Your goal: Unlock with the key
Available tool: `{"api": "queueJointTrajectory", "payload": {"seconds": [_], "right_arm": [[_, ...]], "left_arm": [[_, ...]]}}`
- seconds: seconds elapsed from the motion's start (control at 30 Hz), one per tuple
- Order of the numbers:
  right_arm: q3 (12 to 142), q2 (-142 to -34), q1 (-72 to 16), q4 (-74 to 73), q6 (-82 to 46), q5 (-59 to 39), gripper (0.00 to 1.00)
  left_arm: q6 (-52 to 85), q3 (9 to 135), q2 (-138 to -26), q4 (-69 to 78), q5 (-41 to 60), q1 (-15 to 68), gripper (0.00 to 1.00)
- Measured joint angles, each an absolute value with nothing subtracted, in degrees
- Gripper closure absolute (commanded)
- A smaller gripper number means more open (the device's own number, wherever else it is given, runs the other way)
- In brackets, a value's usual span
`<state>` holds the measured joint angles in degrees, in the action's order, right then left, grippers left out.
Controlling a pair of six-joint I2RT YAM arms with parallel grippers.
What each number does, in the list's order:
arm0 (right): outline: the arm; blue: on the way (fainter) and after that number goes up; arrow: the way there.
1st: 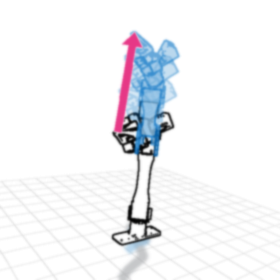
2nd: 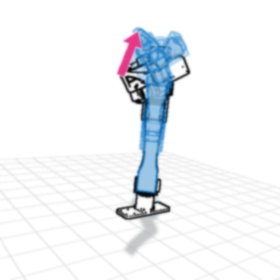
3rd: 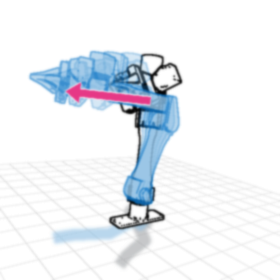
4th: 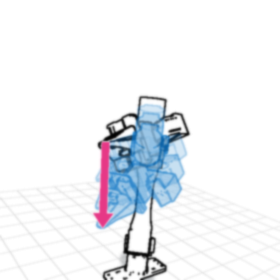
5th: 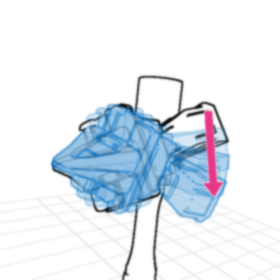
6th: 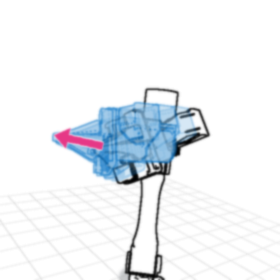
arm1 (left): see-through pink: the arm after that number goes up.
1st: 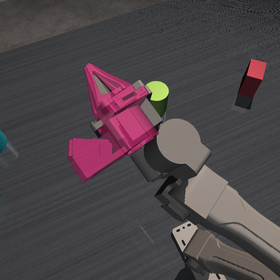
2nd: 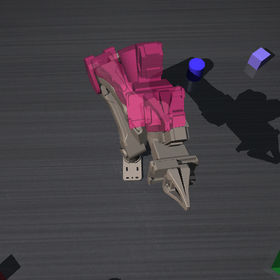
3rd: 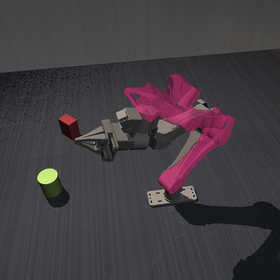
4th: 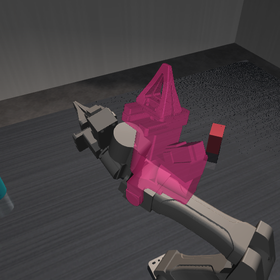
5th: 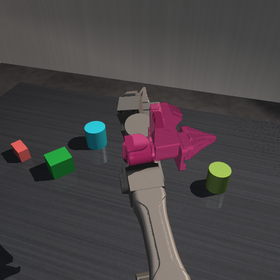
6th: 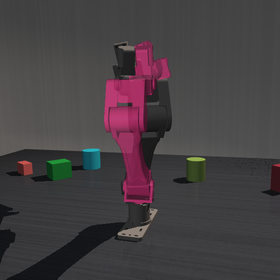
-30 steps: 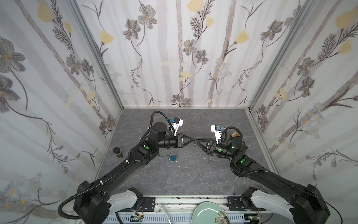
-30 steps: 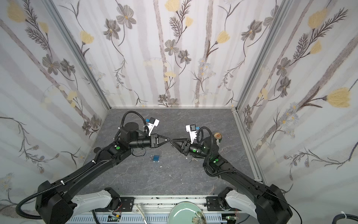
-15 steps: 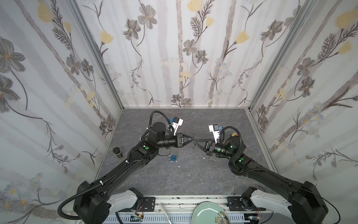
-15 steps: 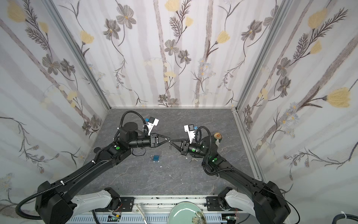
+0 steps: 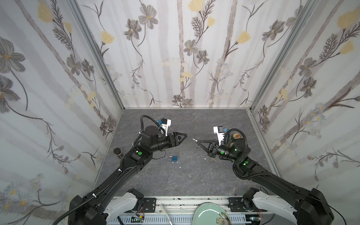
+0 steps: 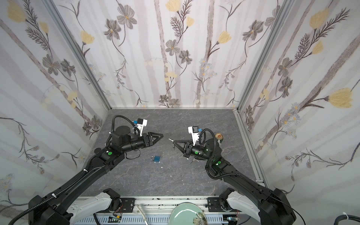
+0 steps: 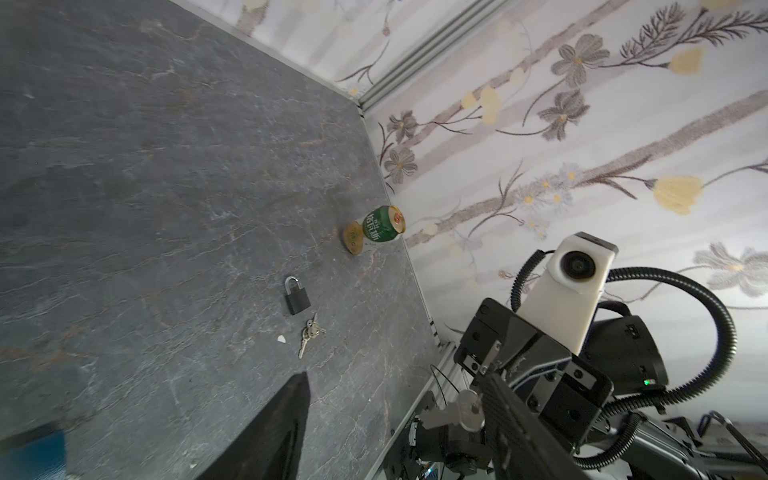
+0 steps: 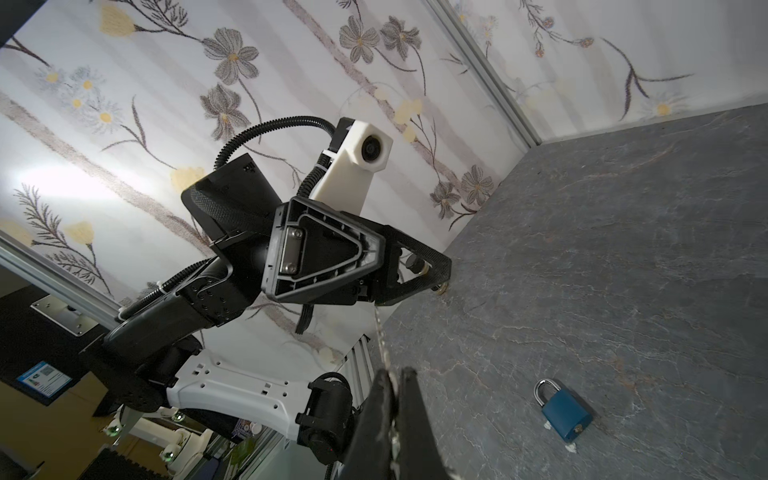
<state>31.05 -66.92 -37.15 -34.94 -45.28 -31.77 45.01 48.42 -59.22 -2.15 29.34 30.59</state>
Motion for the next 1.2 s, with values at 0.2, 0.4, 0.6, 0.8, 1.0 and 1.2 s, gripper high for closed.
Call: {"api": "queueJointTrajectory", "payload": {"seconds": [0.2, 0.4, 0.6, 0.8, 1.0, 1.2], "right_arm": [[30.1, -64.5, -36.7, -29.9, -43.3, -25.1, 1.0], [28.6, -63.5, -36.7, -26.0, -41.9, -20.1, 1.0], [26.5, -63.8, -36.7, -25.6, -42.5, -17.7, 1.0], [25.8, -65.4, -36.7, -25.6, -43.0, -17.1, 1.0], [25.8, -66.9, -36.7, -26.0, -43.5, -17.2, 1.0], [25.2, -67.2, -36.7, -26.4, -43.9, -17.1, 1.0]], "left_arm": [[46.5, 46.7, -58.1, -12.8, 20.5, 30.1, 0.3], [50.5, 42.5, -61.3, -20.7, 14.4, 30.0, 0.3], [53.4, 39.4, -66.7, -21.7, 13.1, 30.0, 0.3], [54.9, 39.4, -72.3, -21.2, 12.8, 30.6, 0.3], [55.7, 40.3, -77.5, -19.9, 12.6, 31.3, 0.3], [55.9, 41.5, -80.8, -19.0, 12.6, 31.9, 0.31]]}}
